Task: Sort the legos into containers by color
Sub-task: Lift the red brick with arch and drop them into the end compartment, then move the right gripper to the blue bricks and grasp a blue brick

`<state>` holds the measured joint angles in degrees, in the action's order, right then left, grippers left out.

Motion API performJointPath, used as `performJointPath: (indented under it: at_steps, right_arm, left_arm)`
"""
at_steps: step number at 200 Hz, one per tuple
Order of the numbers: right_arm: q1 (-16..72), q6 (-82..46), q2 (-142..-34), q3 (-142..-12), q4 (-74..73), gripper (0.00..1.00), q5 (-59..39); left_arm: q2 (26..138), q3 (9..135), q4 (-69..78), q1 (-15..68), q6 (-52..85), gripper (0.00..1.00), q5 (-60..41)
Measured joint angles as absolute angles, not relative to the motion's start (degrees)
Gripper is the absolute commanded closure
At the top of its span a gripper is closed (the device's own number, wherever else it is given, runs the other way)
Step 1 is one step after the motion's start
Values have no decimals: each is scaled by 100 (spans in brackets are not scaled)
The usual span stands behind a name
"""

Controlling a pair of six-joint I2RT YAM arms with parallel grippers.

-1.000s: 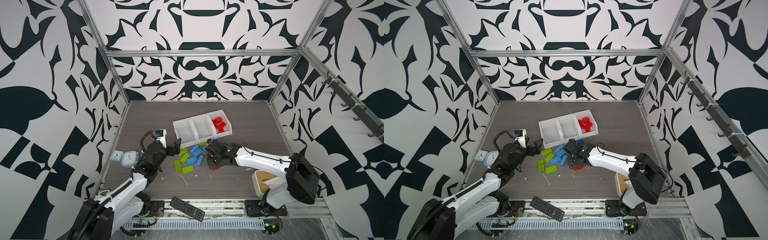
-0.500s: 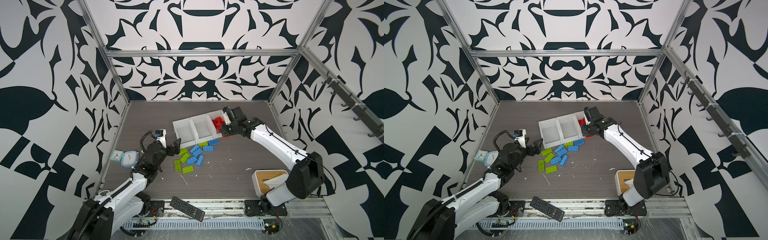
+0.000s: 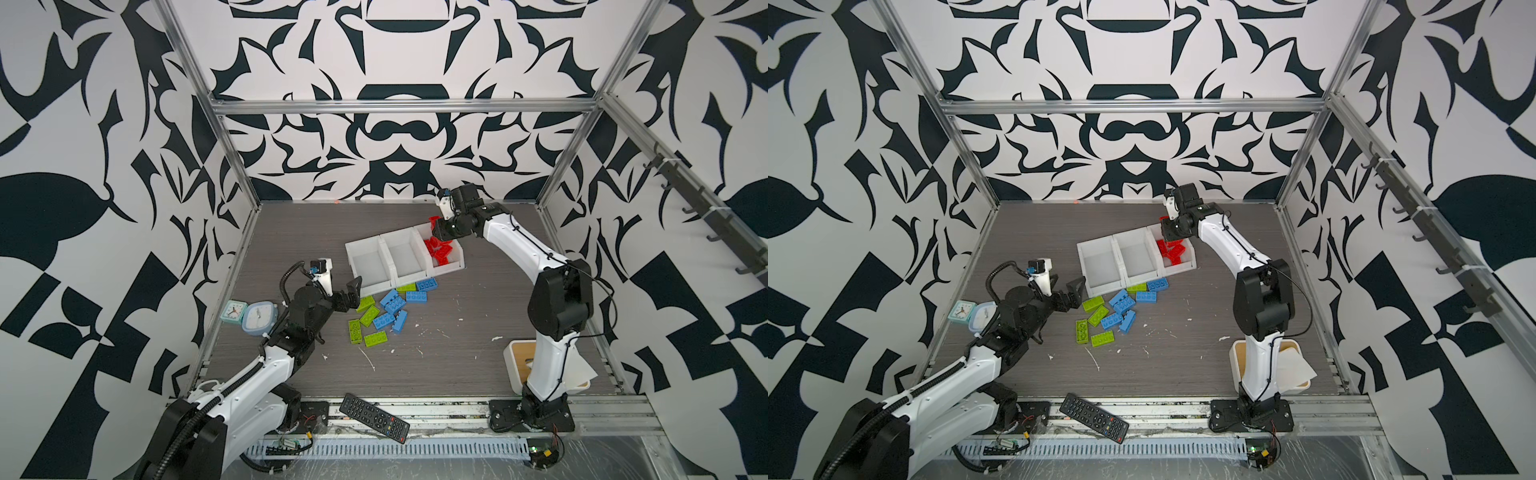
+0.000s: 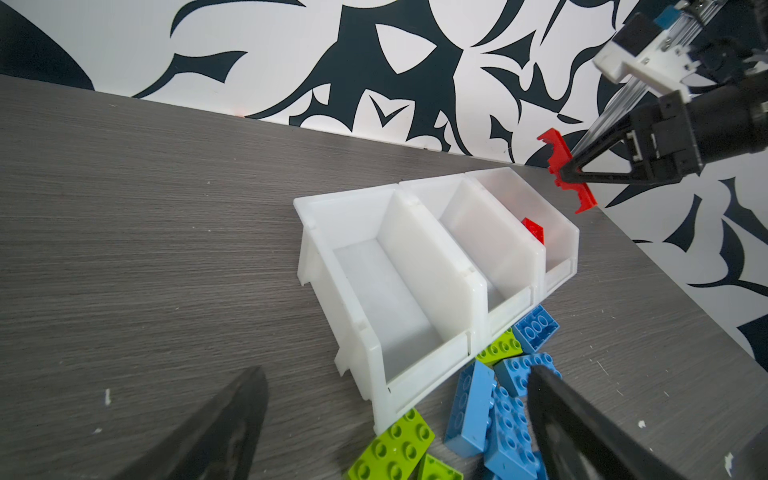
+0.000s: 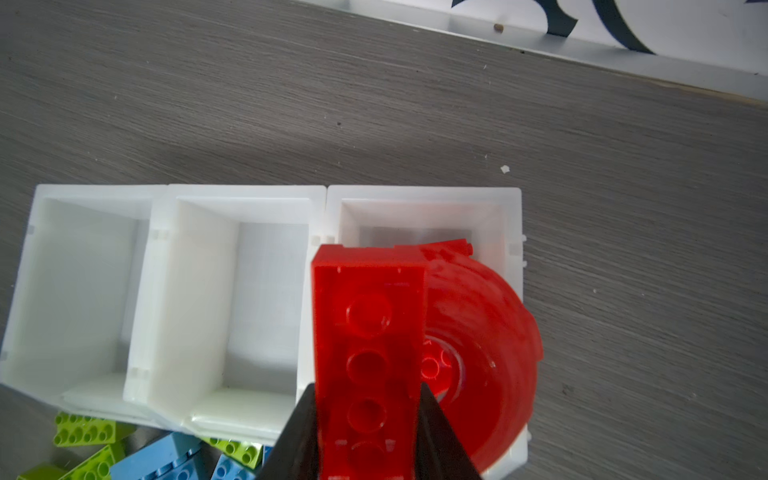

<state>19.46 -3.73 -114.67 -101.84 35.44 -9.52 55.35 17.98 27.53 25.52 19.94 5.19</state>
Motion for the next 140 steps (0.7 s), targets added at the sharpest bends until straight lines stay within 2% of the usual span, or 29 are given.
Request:
performJointPath:
  at_steps: [48,62,94,109,140]
  right_arm:
    - [1933,-296,-12055,-10527,3669,70,-1063]
    - [1933,-296,-12121,-10562,3710,65,-1059]
    - [1931,-290,-12169,-10691,3758,45,-1048]
    - [1922,-290,-12164,-10731,3756,41,-1039]
    - [1922,-285,-12031,-10602,3704,40,-1035]
  left_arm:
    - [5658,1800,2755,2552,1968,0,349]
    - [5771,1831,2740,2552,1944,0,207]
    - [6027,1964,2733,2552,1903,0,-8]
    - [6099,1990,2731,2552,1879,0,-51]
    - [6226,2008,2698,2552,1831,0,-95]
